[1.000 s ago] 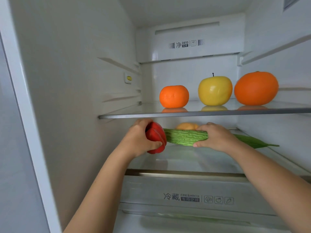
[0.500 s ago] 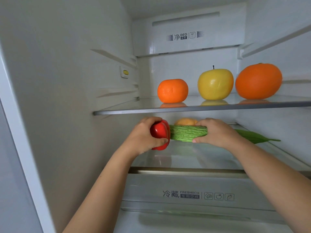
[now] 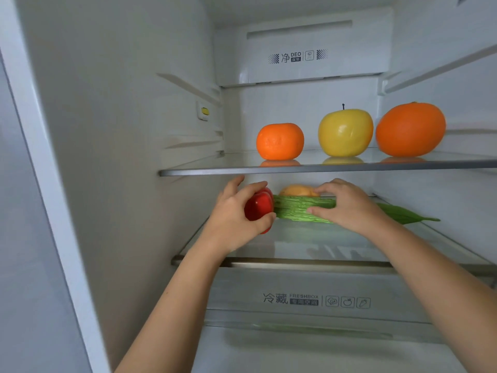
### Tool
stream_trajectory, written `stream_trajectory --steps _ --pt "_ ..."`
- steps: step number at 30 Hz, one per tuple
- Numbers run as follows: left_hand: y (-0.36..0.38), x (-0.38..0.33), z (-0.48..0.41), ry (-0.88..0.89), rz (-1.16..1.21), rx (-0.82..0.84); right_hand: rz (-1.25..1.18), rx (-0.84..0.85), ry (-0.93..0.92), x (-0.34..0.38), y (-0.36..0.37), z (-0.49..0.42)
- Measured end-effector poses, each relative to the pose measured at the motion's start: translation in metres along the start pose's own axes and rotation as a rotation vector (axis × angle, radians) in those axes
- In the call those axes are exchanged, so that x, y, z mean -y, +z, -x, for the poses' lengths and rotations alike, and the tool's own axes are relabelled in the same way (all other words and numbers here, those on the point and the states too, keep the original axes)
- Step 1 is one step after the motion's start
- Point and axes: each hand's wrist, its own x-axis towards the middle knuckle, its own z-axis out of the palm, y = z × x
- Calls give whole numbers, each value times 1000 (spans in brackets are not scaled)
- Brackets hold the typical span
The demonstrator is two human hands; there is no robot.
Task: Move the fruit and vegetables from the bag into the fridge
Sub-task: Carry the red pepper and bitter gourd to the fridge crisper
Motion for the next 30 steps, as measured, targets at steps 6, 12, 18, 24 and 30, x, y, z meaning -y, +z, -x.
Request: stream_trajectory --steps 6,12,18,24,30 --pt "-5 -18 34 27 -86 -121 -52 -145 -34 39 11 37" --pt "-5 -15 88 126 -151 -240 64 -365 -70 68 21 102" --pt "0 -7 147 185 -156 -264 164 -373 -75 99 32 159" --pt "-6 1 204 194 -116 -256 217 -290 -88 131 51 214" --pt "-25 -5 261 66 -250 -238 188 -232 -141 151 49 256"
